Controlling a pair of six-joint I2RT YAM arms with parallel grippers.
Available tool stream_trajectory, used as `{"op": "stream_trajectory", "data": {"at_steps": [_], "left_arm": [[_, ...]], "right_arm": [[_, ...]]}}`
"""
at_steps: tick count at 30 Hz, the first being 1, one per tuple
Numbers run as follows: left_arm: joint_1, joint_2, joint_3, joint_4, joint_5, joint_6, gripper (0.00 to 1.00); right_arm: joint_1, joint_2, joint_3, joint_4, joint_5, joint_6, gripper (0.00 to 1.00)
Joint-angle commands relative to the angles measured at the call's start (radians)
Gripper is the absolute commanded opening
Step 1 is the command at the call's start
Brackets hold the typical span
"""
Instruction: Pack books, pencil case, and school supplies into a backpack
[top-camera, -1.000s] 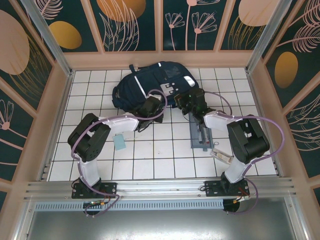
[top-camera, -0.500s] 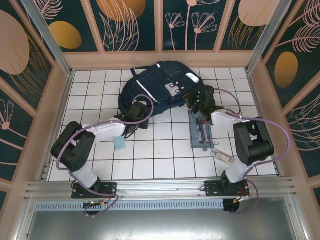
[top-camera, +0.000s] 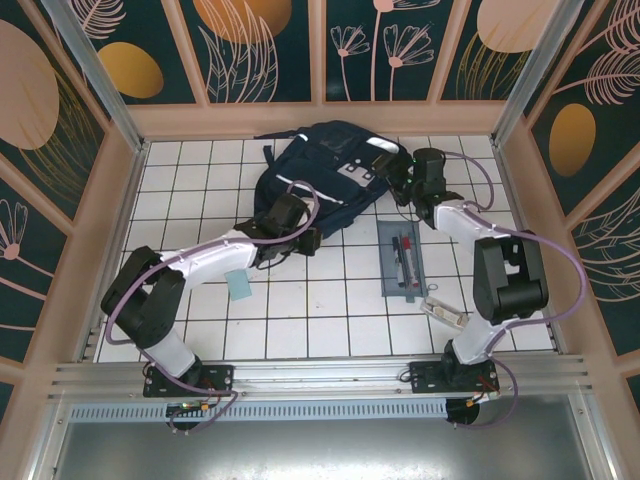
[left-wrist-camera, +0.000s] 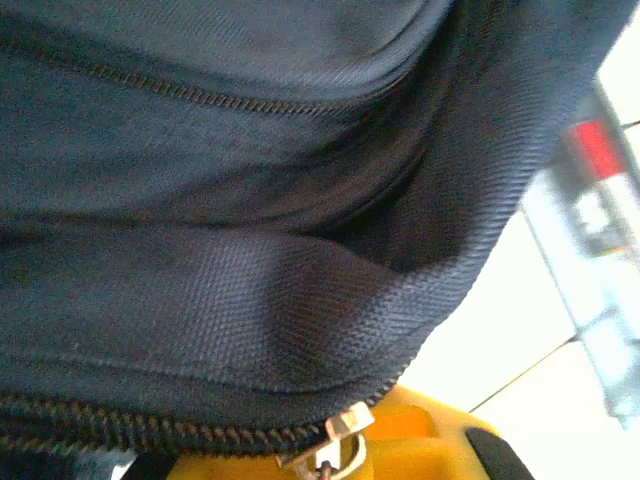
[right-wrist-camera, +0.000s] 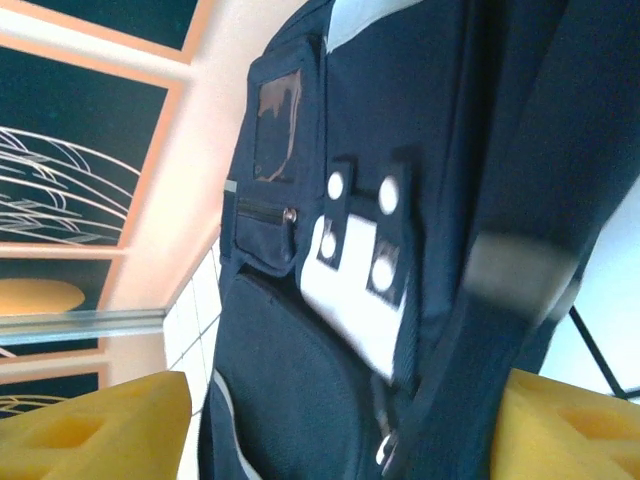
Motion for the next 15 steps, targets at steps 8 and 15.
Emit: {"op": "stream_trajectory", "data": {"at_steps": [8, 15], "left_arm": [[-0.062, 0.195, 0.237, 0.239, 0.168, -0.145, 0.0], [-0.066, 0.192, 0.222, 0.265, 0.145, -0.166, 0.0]], "right_arm": [[0.075, -0.365, -0.303, -0.041, -0.145, 0.069, 0.75], [0.109, -0.431, -0.473, 0.065, -0.135, 0.208, 0.75]]}}
